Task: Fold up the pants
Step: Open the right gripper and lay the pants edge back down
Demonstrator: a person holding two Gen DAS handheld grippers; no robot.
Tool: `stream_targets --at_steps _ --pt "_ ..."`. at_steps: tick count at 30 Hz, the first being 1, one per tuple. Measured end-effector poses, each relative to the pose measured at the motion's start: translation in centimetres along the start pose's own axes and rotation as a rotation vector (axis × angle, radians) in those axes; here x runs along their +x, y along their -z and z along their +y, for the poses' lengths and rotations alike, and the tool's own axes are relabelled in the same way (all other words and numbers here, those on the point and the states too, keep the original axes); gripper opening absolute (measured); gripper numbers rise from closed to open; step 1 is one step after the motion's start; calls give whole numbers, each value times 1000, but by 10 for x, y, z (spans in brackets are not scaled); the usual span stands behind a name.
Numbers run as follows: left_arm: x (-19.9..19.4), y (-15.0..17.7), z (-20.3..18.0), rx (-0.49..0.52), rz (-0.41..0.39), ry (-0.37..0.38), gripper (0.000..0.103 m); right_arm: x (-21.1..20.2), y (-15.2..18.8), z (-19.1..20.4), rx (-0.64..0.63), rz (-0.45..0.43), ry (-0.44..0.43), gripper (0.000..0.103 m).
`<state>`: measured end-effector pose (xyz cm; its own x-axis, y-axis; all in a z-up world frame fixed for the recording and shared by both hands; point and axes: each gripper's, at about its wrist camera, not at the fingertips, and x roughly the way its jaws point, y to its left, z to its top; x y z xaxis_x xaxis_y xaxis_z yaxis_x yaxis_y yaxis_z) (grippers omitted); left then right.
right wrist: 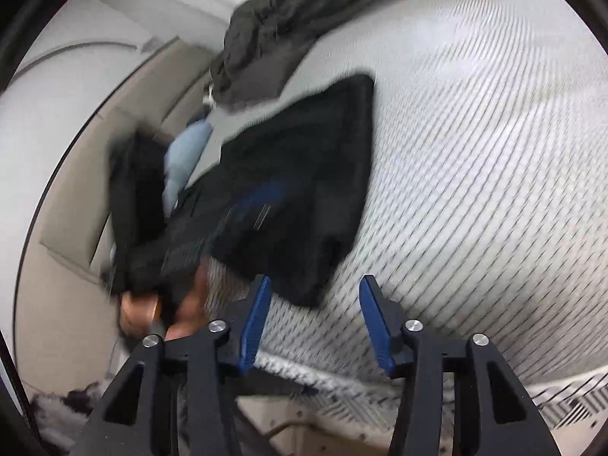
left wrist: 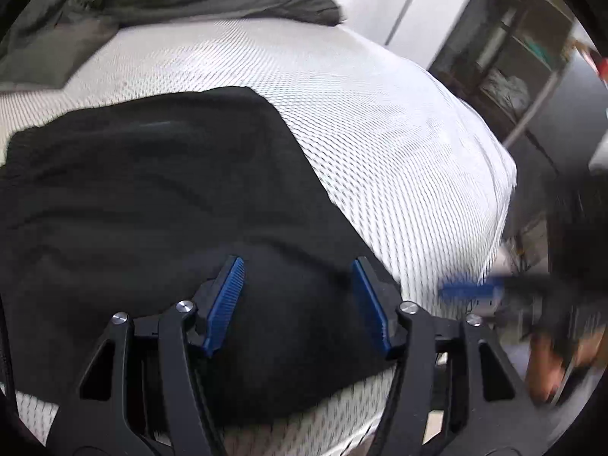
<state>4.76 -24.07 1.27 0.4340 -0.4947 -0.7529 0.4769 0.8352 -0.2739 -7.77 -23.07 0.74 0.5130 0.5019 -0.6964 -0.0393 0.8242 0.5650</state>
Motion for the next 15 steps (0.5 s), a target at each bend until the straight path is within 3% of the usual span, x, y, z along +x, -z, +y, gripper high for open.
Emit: stream_targets --at_steps 2,6,8,11,12,13,15 --pt "2 15 -12 85 36 -43 60 0 -19 -10 15 -46 15 61" --pt "6 37 -19 159 55 -92 64 32 -61 -27 66 -69 11 62" --pt "-2 41 -20 184 56 -80 64 54 -77 -36 90 -47 10 62" --pt "-21 39 -7 122 45 -9 64 98 -94 -41 135 -14 -63 62" --pt "-26 37 1 93 37 2 64 106 -99 -48 140 -10 -90 51" --pt "-31 35 8 66 26 3 64 110 -103 -51 142 -6 -89 28" --pt "-38 31 21 26 7 -13 64 119 -114 -48 125 9 -38 11"
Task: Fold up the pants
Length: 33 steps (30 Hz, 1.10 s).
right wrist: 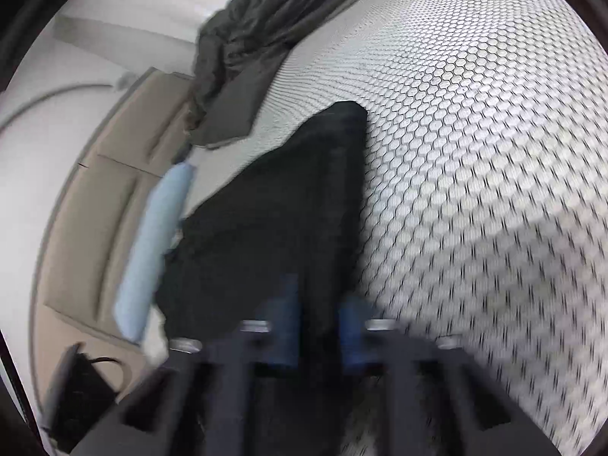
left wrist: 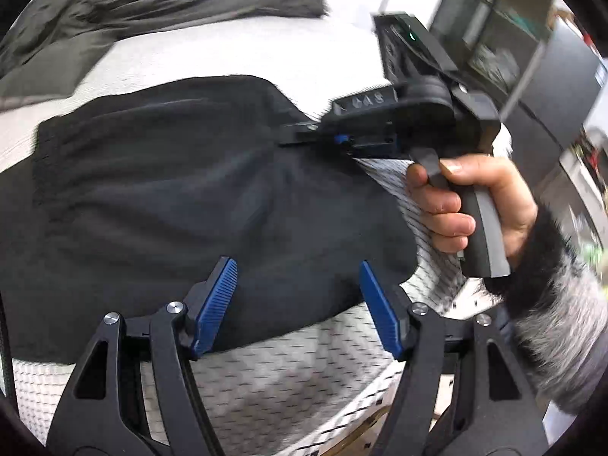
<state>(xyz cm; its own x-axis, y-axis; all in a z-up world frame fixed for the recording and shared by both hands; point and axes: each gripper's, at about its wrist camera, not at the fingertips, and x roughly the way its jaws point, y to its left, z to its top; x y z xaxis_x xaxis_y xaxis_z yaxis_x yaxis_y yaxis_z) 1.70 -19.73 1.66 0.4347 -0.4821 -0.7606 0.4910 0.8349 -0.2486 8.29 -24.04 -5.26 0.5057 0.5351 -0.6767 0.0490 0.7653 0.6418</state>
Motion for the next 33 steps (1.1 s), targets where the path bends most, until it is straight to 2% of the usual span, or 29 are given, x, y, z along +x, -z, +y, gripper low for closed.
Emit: stream_targets --at_steps 1,4,5,7,10,12,13,15,19,20,22,24,26,27,30,33 --pt "-4 -1 9 -21 -10 -10 64 11 -8 4 -11 -6 4 9" --pt "-15 -2 36 -81 -33 -42 64 6 -39 15 -54 -77 51 11" --pt "-19 -3 45 -104 -43 -59 64 0 -45 20 -79 -92 101 16" --pt "-26 -4 56 -127 -60 -74 64 -12 -47 23 -95 -97 172 34" --pt "-43 -6 79 -133 -99 -104 64 -39 -34 28 -113 -159 216 36" --pt "-47 -14 92 -106 -110 -141 64 -54 -20 53 -205 -202 225 36" --pt "-44 -18 94 -89 -110 -163 64 -67 -1 63 -247 -204 221 38" --pt "-35 -27 93 -47 -106 -182 64 -71 35 88 -361 -177 216 46" --pt "-1 -36 85 35 -34 -190 64 -35 80 121 -530 -70 207 47" --pt "5 -33 93 18 -2 -184 64 -21 87 123 -577 -36 250 47" --pt "7 -28 104 -9 13 -173 64 3 86 121 -600 5 329 46" --pt "2 -20 118 -21 19 -188 64 -5 88 108 -631 -6 396 46" --pt "-4 -11 129 -32 17 -161 64 -19 88 92 -639 -36 498 46" --pt "-8 -7 130 -30 11 -156 64 -28 90 83 -620 -36 511 46" --pt "-15 -8 126 -14 -16 -184 64 -51 84 67 -516 -41 444 47" --pt "-26 -19 119 -26 -82 -155 64 -59 83 87 -539 -107 400 47"
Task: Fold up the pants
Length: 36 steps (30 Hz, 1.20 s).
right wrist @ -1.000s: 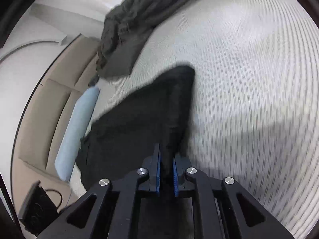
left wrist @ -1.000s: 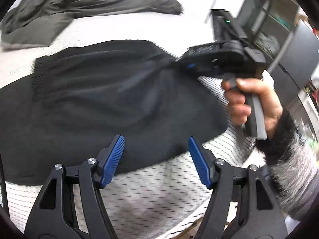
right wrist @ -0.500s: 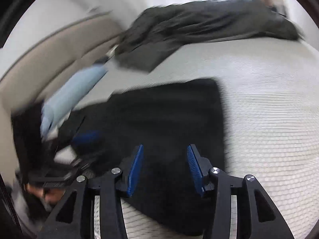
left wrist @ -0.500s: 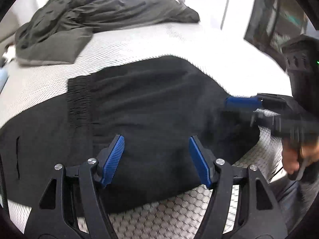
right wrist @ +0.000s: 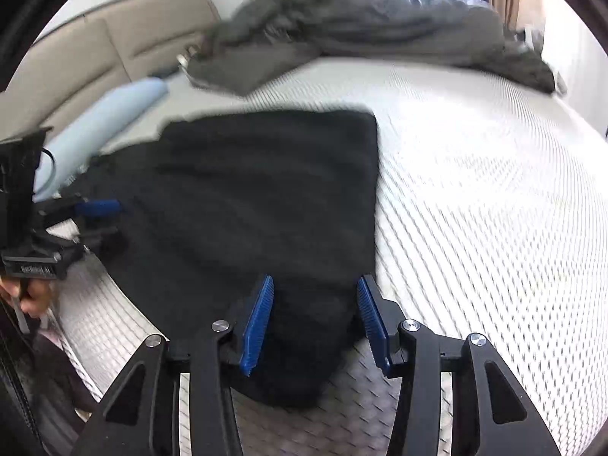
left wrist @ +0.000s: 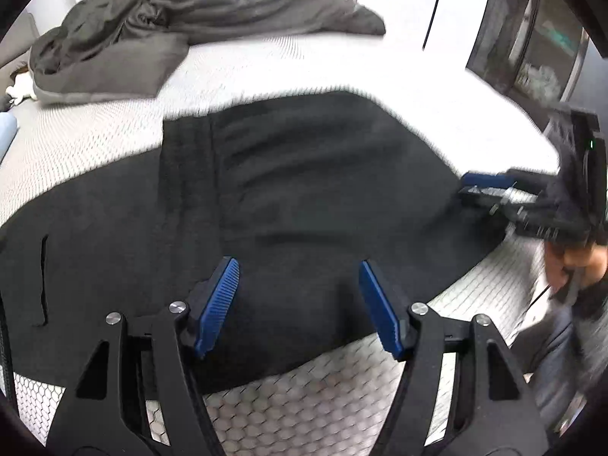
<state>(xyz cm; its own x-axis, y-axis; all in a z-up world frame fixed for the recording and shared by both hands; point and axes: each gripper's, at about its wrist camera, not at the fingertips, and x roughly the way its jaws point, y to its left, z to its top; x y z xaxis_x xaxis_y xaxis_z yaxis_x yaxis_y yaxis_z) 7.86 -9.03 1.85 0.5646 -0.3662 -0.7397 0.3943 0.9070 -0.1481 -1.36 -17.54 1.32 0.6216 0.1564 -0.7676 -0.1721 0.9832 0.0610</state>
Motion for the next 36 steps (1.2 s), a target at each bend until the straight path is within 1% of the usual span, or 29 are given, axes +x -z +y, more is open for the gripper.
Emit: stream_targets --at_steps 2,3,4,5,7,8,9,11,12,13,14,16,18,19,20,21,22,23,26,28,30,31,32,34,36 --pt "1 -14 -6 12 -28 8 64 0 -13 18 -1 -32 -68 47" --pt "7 -21 -8 24 -22 6 64 3 -17 23 1 -34 -86 48" --pt "12 -26 -10 33 -3 1 64 8 -21 33 3 -30 -106 48" --pt "22 -30 -9 43 32 1 64 18 -24 41 0 -12 -116 48" --pt "40 -28 -2 42 99 -14 64 38 -25 51 -13 34 -103 48" --pt "47 -22 5 34 121 -29 64 50 -22 53 -37 66 -81 48" --pt "47 -15 11 42 127 -22 64 51 -15 55 -54 71 -79 48" --pt "34 -3 15 76 113 -6 64 45 -14 51 -108 69 -69 48" --pt "29 1 17 83 121 -31 64 42 -14 48 -122 71 -47 48" --pt "25 6 23 72 122 -45 64 38 -15 38 -123 72 -21 49" --pt "21 9 30 44 115 -23 64 34 -10 28 -110 78 20 49" --pt "15 10 34 17 101 -27 64 27 -5 16 -77 80 36 49" --pt "11 7 34 1 93 -49 64 20 -10 15 -66 74 35 49" --pt "7 5 34 -13 83 -52 64 21 -14 15 -59 52 25 49" --pt "3 0 31 -21 64 -34 64 15 -19 18 -43 19 1 50" --pt "-2 -4 28 -23 41 -21 64 12 -21 24 -39 10 -16 51" --pt "-2 -12 26 -23 15 -22 64 12 -24 29 -38 4 -36 52" --pt "1 -20 22 -25 8 -29 64 15 -28 35 -35 -2 -51 52" --pt "29 -40 21 -50 51 -13 64 40 -43 52 -8 23 -74 52" --pt "49 -42 26 -57 95 -16 64 58 -49 62 -15 52 -83 52" --pt "52 -37 29 -50 92 11 64 77 -48 66 -87 118 -56 52" --pt "49 -36 30 -37 83 24 64 78 -42 64 -159 126 -24 51" --pt "45 -33 31 -24 83 22 64 77 -41 60 -191 118 3 52" --pt "41 -24 32 -6 91 -12 64 66 -36 43 -172 113 41 52" --pt "36 -18 38 -33 88 4 64 52 -31 21 -119 102 61 52"
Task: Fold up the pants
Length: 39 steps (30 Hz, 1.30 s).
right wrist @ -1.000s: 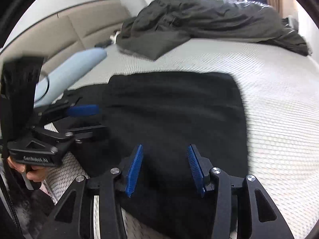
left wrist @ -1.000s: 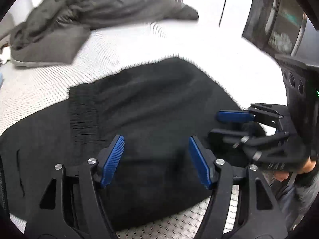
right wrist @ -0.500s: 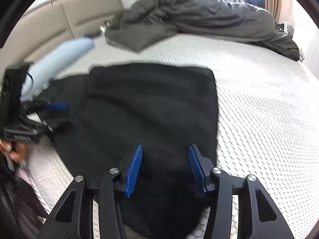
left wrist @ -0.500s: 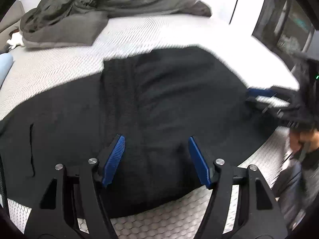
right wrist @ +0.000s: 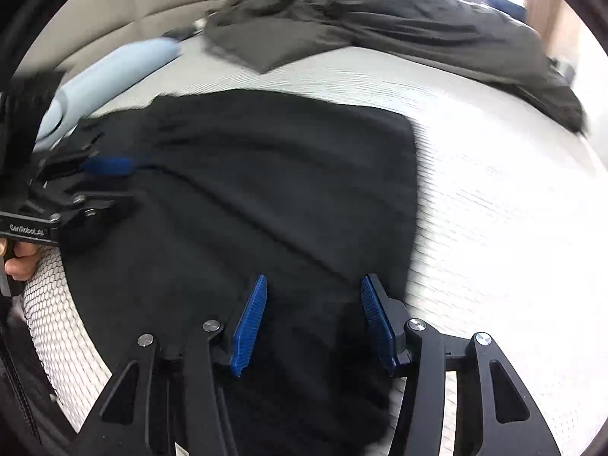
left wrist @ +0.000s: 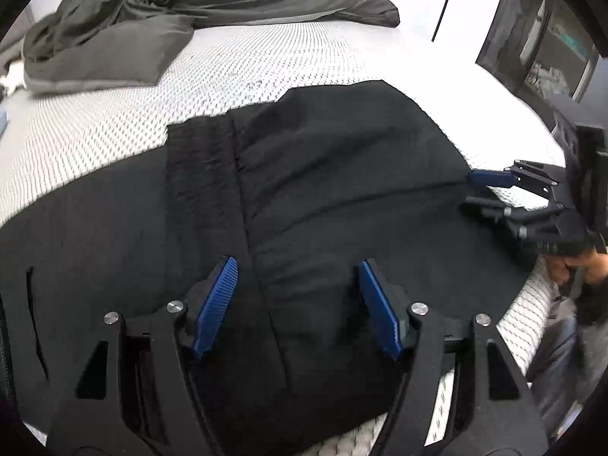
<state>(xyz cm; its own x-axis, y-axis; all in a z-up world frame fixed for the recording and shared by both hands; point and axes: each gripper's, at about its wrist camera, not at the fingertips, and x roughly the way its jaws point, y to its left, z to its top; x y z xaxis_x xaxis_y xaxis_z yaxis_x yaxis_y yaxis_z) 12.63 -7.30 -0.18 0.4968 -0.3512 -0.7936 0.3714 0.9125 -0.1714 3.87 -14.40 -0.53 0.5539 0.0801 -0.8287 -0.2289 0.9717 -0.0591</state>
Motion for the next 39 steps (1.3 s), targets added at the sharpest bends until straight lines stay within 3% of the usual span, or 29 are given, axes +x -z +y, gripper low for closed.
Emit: stream_targets --at_steps 3,6,9,14,15,19,23,26,29,32,35,38,39 --pt "-14 -2 0 -28 -4 -19 64 -11 4 -17 68 -2 42 52" --pt "-26 -17 -2 -16 -71 3 64 -28 -11 -11 112 -80 -43 52" --pt "-21 -39 -2 -42 -118 -4 64 -28 -36 10 96 -111 -66 52" --pt "23 -58 5 -82 -33 -35 64 20 -63 44 69 -23 -106 52" --pt "32 -58 12 -94 -10 -62 64 27 -63 48 51 -4 -100 52" --pt "31 -55 29 -140 -18 18 64 42 -52 42 -26 26 31 52" --pt "28 -49 36 -145 14 -136 64 26 -37 10 24 28 125 53" --pt "15 -47 41 -188 13 -105 64 13 -40 5 84 0 82 53" --pt "-14 -52 36 -166 -82 -116 64 -2 -53 13 106 -73 -3 53" --pt "-29 -62 24 -137 -177 -76 64 5 -73 21 101 -100 -48 53" --pt "-13 -73 15 -117 -163 -65 61 25 -91 36 107 -93 -79 53" --pt "17 -77 14 -133 -97 -40 45 47 -101 41 123 -50 -117 53" --pt "28 -78 16 -140 -63 -43 44 54 -105 44 114 -40 -120 53"
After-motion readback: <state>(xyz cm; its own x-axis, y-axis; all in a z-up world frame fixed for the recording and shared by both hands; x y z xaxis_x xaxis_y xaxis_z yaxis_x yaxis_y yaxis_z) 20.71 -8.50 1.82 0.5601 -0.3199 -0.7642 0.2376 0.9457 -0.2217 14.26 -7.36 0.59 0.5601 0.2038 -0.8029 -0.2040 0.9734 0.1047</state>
